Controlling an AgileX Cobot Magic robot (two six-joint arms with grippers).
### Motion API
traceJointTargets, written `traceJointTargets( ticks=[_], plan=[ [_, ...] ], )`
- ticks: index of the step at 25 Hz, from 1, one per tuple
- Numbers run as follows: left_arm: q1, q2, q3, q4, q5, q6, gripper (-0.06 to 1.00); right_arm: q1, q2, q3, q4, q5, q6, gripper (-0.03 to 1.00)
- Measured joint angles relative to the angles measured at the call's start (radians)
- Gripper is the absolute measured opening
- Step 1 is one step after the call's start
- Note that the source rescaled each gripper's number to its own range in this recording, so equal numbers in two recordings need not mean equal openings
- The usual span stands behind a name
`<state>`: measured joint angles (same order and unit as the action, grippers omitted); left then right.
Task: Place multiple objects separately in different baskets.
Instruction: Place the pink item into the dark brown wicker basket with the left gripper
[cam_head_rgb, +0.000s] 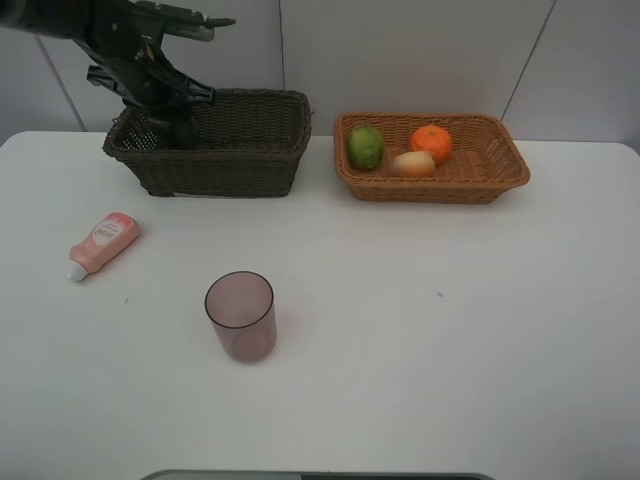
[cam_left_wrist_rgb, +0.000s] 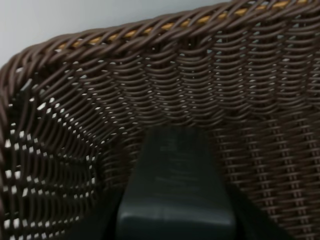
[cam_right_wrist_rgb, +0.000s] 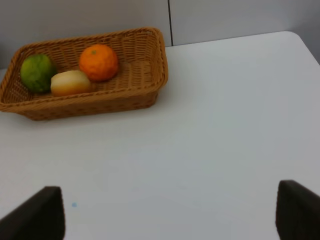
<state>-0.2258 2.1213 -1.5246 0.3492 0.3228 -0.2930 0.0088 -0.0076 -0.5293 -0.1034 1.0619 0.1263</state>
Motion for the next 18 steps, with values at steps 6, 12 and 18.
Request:
traceJointTargets(
  ticks=[6, 12, 18],
  plan=[
    [0.000, 0.038, 0.000, -0.036, -0.014, 0.000, 0.50, 0.000, 0.000, 0.000, 0.002, 0.000, 0.000, 0.81],
    [0.005, 0.037, 0.000, -0.053, -0.017, 0.001, 0.50, 0.000, 0.000, 0.000, 0.003, 0.000, 0.000, 0.81],
    [0.005, 0.037, 0.000, -0.099, -0.019, 0.001, 0.75, 0.000, 0.000, 0.000, 0.003, 0.000, 0.000, 0.81]
  ],
)
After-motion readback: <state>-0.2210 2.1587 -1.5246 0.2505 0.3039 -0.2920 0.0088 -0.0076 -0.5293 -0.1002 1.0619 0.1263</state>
